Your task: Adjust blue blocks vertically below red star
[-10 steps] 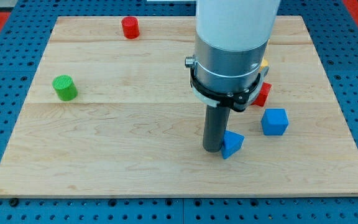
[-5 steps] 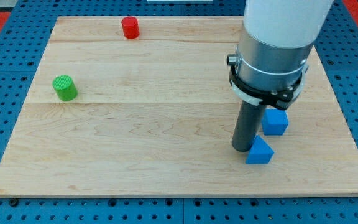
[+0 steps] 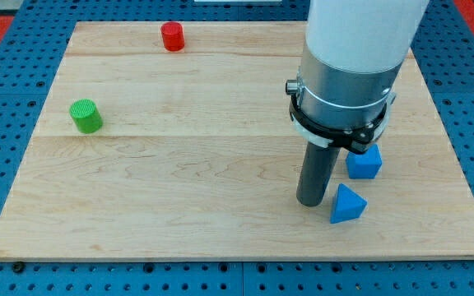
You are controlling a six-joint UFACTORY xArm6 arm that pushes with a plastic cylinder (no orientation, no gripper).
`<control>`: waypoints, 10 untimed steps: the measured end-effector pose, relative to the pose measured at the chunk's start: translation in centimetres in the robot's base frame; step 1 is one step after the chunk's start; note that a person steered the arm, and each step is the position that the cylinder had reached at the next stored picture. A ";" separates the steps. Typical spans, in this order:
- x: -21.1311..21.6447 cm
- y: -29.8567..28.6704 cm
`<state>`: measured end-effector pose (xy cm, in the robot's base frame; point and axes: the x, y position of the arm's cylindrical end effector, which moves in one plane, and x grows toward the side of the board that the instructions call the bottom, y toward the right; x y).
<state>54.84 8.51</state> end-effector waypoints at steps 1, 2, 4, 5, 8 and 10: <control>0.1 0.0; 2.0 0.0; 5.3 2.1; 5.3 7.4; -4.2 13.3; -4.9 11.0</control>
<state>49.98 19.48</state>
